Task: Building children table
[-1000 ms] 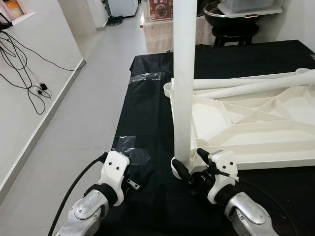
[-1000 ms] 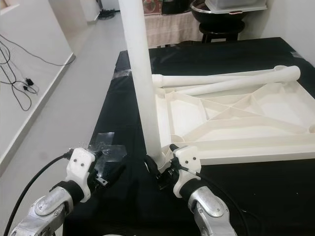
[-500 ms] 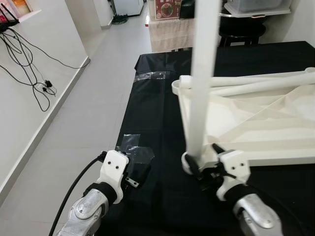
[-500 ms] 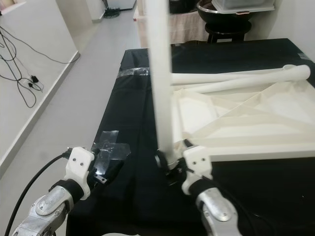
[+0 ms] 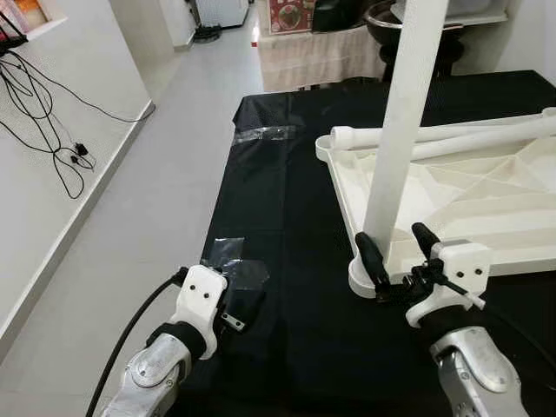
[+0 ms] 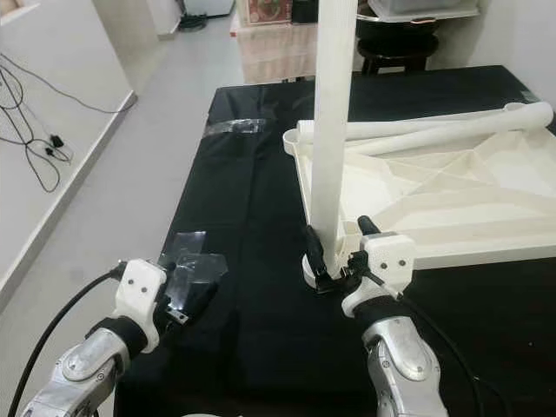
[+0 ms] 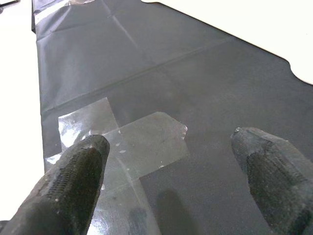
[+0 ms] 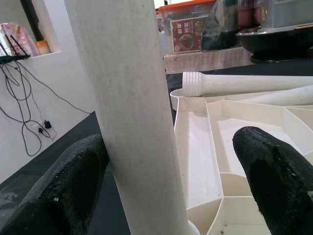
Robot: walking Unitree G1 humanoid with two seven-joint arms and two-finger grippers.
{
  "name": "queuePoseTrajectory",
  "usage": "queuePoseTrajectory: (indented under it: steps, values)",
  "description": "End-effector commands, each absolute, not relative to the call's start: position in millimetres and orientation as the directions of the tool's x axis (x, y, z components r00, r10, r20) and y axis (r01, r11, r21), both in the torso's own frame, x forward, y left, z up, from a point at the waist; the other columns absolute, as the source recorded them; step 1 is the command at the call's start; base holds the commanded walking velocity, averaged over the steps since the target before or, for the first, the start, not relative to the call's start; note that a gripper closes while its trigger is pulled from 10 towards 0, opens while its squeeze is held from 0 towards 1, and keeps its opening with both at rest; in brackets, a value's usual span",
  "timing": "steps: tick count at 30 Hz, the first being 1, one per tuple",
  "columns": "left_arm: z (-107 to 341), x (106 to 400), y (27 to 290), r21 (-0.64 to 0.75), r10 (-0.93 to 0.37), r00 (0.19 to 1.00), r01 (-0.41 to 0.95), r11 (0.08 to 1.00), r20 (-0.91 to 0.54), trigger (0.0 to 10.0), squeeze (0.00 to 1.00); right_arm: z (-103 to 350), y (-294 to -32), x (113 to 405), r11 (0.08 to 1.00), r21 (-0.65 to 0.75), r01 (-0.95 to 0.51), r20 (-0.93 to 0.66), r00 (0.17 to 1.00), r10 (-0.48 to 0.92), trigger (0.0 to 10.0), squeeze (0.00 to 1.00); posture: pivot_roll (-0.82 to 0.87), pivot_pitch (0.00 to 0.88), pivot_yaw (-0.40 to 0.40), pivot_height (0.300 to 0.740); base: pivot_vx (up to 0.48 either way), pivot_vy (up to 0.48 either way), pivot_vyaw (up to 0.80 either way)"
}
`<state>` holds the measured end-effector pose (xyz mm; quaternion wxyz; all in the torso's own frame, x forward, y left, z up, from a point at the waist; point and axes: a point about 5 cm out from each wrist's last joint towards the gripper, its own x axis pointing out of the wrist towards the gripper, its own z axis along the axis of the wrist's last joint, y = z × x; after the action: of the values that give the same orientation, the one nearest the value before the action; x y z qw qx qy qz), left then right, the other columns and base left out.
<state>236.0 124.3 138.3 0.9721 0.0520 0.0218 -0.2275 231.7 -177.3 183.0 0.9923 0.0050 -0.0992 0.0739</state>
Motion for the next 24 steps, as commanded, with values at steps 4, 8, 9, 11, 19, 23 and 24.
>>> queuePoseTrajectory:
  steps: [4,8,9,11,19,23,24]
  values:
    - [136.1,236.5,130.1,0.118,-0.419,0.905,0.426,0.897,-0.079,10.0,0.0,192.3,-192.8,231.4,0.998,0.026,-0.061,0.24,0.969,0.053,10.0,0.0,-0.02,0.136,0.098,0.74,0.0,0.0,0.0]
    - [136.1,236.7,129.8,0.116,-0.418,0.905,0.424,0.898,-0.078,10.0,0.0,188.5,-198.8,231.8,0.998,0.055,-0.04,0.22,0.975,0.027,10.0,0.0,-0.02,0.136,0.097,0.74,0.0,0.0,0.0]
    - [136.2,236.8,129.9,0.113,-0.417,0.905,0.424,0.899,-0.078,10.0,0.0,182.1,-196.1,231.0,0.997,0.039,-0.069,0.185,0.981,0.06,10.0,0.0,-0.02,0.137,0.098,0.74,0.0,0.0,0.0]
    - [136.2,236.8,129.9,0.113,-0.417,0.905,0.424,0.899,-0.078,10.0,0.0,182.1,-196.1,231.0,0.997,0.039,-0.069,0.185,0.981,0.06,10.0,0.0,-0.02,0.137,0.098,0.74,0.0,0.0,0.0]
    - [136.3,237.7,130.2,0.106,-0.414,0.907,0.421,0.901,-0.078,10.0,0.0,157.2,-155.9,220.4,0.918,-0.167,-0.36,0.046,0.927,0.372,10.0,0.0,-0.01,0.137,0.095,0.74,0.0,0.0,0.0]
    - [136.3,238.1,130.1,0.104,-0.414,0.907,0.42,0.901,-0.078,10.0,0.0,156.9,-150.2,223.2,0.885,-0.211,-0.416,0.03,0.902,0.431,10.0,0.0,-0.01,0.137,0.095,0.74,0.0,0.0,0.0]
    - [136.3,238.1,130.1,0.104,-0.414,0.907,0.42,0.901,-0.078,10.0,0.0,156.9,-150.2,223.2,0.885,-0.211,-0.416,0.03,0.902,0.431,10.0,0.0,-0.01,0.137,0.095,0.74,0.0,0.0,0.0]
